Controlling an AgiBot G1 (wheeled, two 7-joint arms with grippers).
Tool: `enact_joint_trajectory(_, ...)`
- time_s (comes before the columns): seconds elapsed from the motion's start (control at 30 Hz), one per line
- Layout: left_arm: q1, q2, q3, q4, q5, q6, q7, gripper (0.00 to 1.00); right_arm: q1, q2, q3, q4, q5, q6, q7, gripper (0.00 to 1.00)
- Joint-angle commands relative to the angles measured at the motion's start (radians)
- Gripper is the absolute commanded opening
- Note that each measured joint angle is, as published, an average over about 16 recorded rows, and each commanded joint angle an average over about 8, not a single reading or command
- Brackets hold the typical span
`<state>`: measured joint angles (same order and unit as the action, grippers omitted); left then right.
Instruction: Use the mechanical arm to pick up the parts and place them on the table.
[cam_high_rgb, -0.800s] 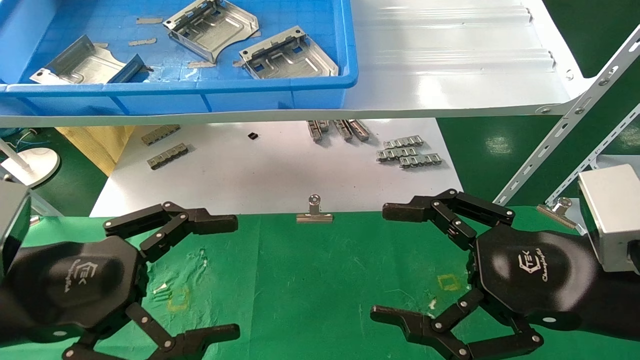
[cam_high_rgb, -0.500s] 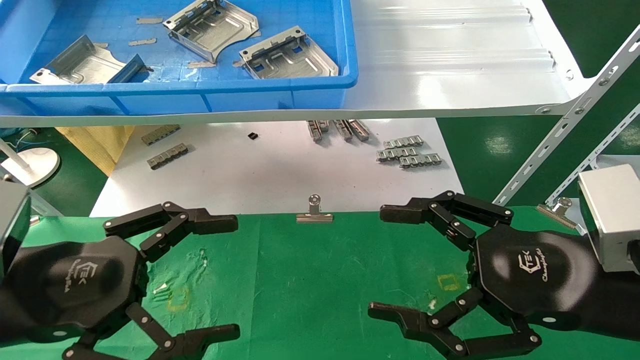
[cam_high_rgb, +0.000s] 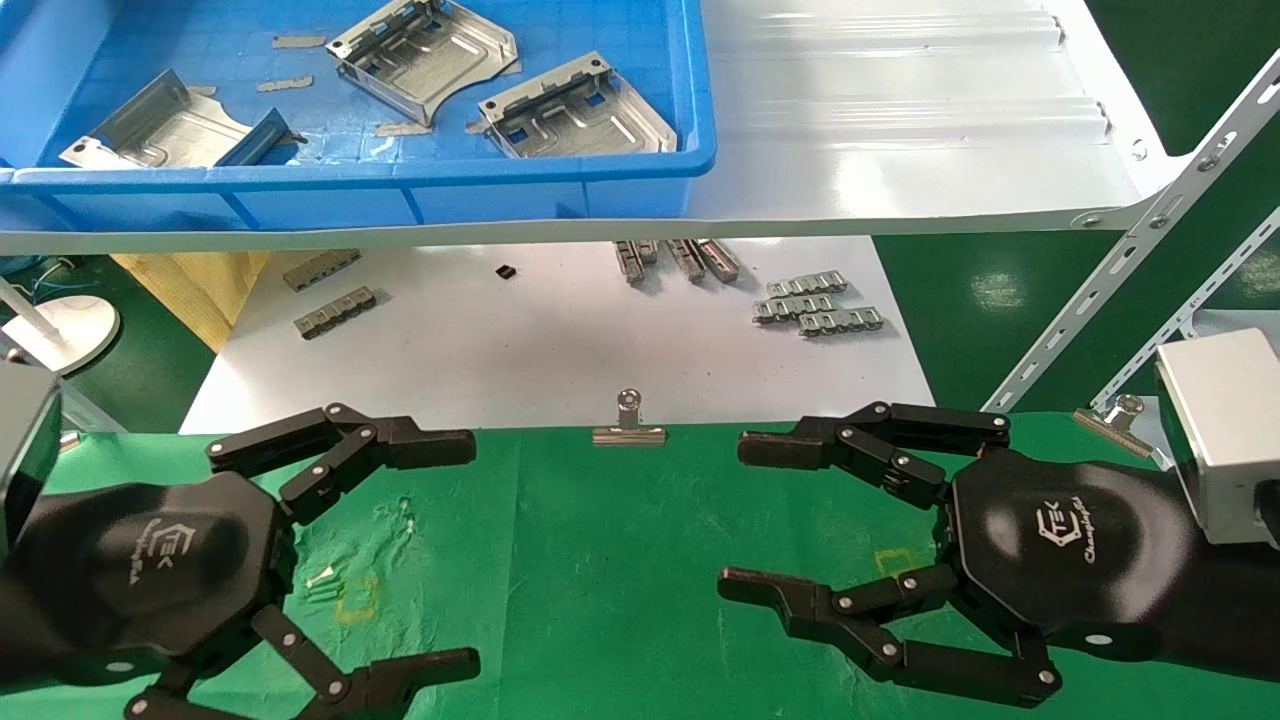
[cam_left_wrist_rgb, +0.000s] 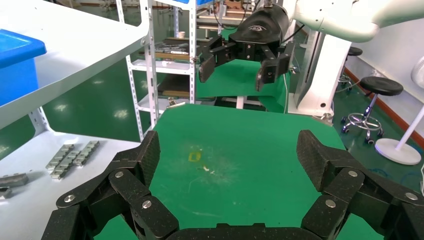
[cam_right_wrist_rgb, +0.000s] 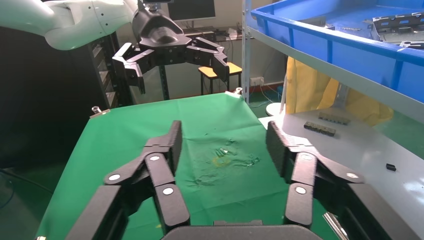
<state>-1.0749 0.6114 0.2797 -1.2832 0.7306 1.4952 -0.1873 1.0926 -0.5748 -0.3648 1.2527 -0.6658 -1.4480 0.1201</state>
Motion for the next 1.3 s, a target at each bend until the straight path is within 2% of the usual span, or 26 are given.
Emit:
enact_joint_trajectory(0.03,0.000,0.000,0.000,0.000,0.000,0.000,0.000,1.00,0.000,0.000,0.000,0.000,0.000,0.000,0.000,0.00)
enact_joint_trajectory(0.53,0.000,0.000,0.000,0.000,0.000,0.000,0.000,1.00,0.000,0.000,0.000,0.000,0.000,0.000,0.000,0.00)
enact_joint_trajectory(0.67,-0.030,0.000,-0.005,-0.004,0.004,0.001,0.003,1.00,0.000,0.000,0.000,0.000,0.000,0.000,0.000,0.00)
enact_joint_trajectory(0.77,-0.114,0.014,-0.004,0.013,0.025,-0.007,-0.009,1.00,0.000,0.000,0.000,0.000,0.000,0.000,0.000,0.00)
enact_joint_trajectory(0.93,-0.358,0.099,0.040,0.145,0.140,-0.040,-0.035,1.00,0.000,0.000,0.000,0.000,0.000,0.000,0.000,0.00)
enact_joint_trajectory(1.13,-0.634,0.258,0.127,0.474,0.336,-0.104,0.015,1.00,0.000,0.000,0.000,0.000,0.000,0.000,0.000,0.00)
enact_joint_trajectory(1.3,-0.800,0.383,0.170,0.776,0.469,-0.283,0.075,1.00,0.000,0.000,0.000,0.000,0.000,0.000,0.000,0.00)
